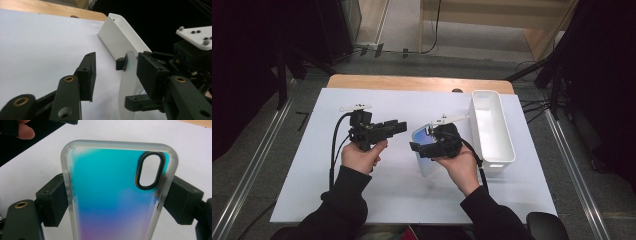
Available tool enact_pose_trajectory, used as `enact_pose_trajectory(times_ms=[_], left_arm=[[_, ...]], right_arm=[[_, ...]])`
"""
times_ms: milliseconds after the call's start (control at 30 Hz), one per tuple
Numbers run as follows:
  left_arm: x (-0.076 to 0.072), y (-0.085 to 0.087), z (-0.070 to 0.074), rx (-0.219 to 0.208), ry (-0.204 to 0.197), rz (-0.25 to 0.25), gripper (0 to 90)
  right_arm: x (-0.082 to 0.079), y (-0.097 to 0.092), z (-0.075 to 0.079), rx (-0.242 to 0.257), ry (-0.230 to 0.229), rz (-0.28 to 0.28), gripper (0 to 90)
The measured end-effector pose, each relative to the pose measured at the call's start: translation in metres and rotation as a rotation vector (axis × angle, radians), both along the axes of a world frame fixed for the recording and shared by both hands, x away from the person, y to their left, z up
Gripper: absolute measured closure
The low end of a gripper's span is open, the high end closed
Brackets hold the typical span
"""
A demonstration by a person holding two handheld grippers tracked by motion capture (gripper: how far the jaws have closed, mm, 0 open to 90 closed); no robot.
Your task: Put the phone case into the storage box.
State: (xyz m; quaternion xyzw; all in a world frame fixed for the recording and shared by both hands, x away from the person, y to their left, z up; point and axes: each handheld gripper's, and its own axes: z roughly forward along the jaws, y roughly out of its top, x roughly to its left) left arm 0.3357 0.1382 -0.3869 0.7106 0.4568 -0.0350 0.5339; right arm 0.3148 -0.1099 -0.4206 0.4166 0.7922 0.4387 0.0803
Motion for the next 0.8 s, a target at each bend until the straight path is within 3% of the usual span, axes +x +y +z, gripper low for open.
enact_pose_trajectory(times_ms=[333,800], left_arm=[[0.011,0.010,-0.011,0.012,0.093,-0.060,37.0],[0.011,0.018,-0.021,0.061,0.078,-0.132,33.2]], right_arm=[[-0.001,-0.002,0.001,-0.002,0.009,0.006,14.8],[-0.002,-0.006,0.004,0.023,0.020,0.055,14.8]])
